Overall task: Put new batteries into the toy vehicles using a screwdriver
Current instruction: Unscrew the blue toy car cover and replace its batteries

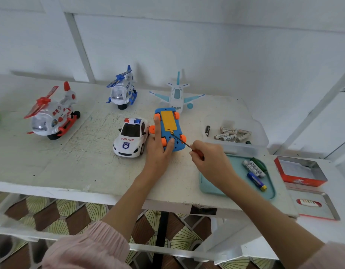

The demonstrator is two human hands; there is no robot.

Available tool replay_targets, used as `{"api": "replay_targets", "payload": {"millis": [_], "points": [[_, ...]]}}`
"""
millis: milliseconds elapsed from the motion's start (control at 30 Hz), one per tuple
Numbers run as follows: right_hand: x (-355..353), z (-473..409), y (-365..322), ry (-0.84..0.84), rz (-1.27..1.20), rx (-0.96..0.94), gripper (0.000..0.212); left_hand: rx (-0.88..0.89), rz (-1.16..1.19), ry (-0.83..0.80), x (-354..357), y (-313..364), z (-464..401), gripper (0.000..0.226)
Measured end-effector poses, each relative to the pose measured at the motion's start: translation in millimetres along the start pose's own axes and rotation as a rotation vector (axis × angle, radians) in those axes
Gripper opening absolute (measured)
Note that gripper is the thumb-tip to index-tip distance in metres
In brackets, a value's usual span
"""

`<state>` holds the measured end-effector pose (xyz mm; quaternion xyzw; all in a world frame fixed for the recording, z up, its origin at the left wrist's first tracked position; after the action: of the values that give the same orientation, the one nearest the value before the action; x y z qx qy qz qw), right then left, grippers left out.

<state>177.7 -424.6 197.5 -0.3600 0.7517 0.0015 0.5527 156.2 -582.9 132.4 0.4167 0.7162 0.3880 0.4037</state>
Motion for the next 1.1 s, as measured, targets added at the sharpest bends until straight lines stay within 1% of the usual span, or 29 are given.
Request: {"api": "replay_targets", "payload": {"millis": [267,433,633,867,1100], "points": [[12.0,2.9,2.7,0.041,-0.013,-0.004,0.01,-0.032,0.015,-0.002,2.0,-2.3,-3.1,0.079],[14.8,2.1,3.9,0.062,-0.021,-0.014,0.01,-0.037,0.031,0.002,3.0,1.5,-5.4,0.071],[18.4,1.4,4.7,0.094,-0.021,-0.033,0.013,-0.063,0.052,-0.009,2.2,4.6,-7.9,0.069],[22.4,-1.7,3.9,0.114,-0.015,-0.047,0.015,-0.087,0.054,-0.007,1.4,5.6,-10.4,0.067],[23.0,-3.5,4.0,0.116,-0.029,-0.05,0.015,-0.128,0.105,-0.007,0.8,7.1,-9.0,0.067]]}}
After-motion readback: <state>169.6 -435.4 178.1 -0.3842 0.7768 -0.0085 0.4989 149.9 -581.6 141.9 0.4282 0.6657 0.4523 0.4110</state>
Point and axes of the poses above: each hand's wrist, its own z-axis away from the middle knuckle, its own x-axis out of the palm, y = z × x, the point moved 3 cm from there along -z, towards the middle knuckle, and after that the axes turned 6 degrees about z, right-handed, at the moved point
